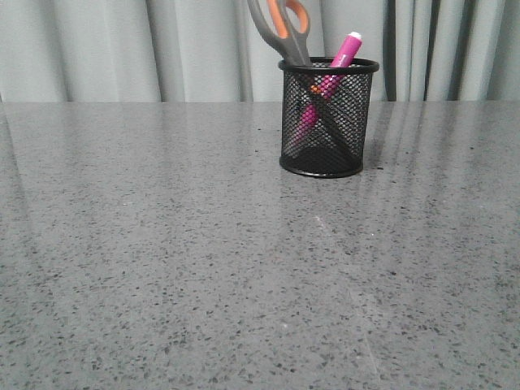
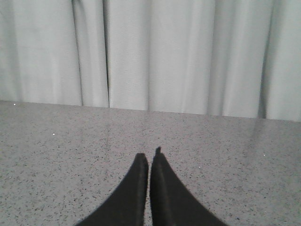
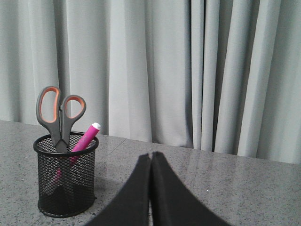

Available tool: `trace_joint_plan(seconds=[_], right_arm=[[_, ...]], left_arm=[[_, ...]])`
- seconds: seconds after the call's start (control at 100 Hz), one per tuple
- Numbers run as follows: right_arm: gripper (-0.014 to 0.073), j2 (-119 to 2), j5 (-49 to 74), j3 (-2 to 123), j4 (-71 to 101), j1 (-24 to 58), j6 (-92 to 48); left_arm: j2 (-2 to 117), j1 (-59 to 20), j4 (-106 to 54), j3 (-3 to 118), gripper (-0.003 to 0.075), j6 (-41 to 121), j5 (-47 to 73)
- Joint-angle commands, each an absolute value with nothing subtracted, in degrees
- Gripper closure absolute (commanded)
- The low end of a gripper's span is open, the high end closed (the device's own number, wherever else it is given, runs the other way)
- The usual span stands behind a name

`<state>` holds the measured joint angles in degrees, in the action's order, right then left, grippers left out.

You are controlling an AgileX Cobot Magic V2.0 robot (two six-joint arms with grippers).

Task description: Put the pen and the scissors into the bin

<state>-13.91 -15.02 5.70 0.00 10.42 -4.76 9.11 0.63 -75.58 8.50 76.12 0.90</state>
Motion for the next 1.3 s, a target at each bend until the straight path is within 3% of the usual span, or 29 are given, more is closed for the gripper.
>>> trace_joint_plan(seconds=[0.0, 0.08, 0.16, 0.59, 0.7, 1.29], right_arm=[[0.067, -14.16, -19.37, 7.23, 0.0, 10.14, -5.37], [0.067, -14.16, -19.37, 7.23, 0.0, 10.14, -5.37], [0.067, -14.16, -19.37, 7.23, 0.0, 10.14, -5.37], [0.067, -14.16, -19.37, 7.23, 0.0, 10.14, -5.37], [0.067, -14.16, -19.37, 7.23, 0.0, 10.14, -5.37], [0.067, -14.16, -19.15, 7.23, 0.0, 10.14, -5.37]], left_arm=[[9.73, 0.71, -53.25, 10.09, 0.0739, 55.04, 0.0], [9.73, 0.71, -23.83, 10.09, 0.0739, 23.27, 0.0], [9.73, 0.71, -7.97, 10.09, 0.0739, 8.85, 0.96], [-0.18, -0.39, -2.69, 1.89, 0.0739, 5.53, 1.79], [-2.21, -0.39, -2.69, -2.92, 0.0739, 3.09, -4.3], [-2.1, -3.62, -2.98, -2.65, 0.0739, 0.69, -3.48]])
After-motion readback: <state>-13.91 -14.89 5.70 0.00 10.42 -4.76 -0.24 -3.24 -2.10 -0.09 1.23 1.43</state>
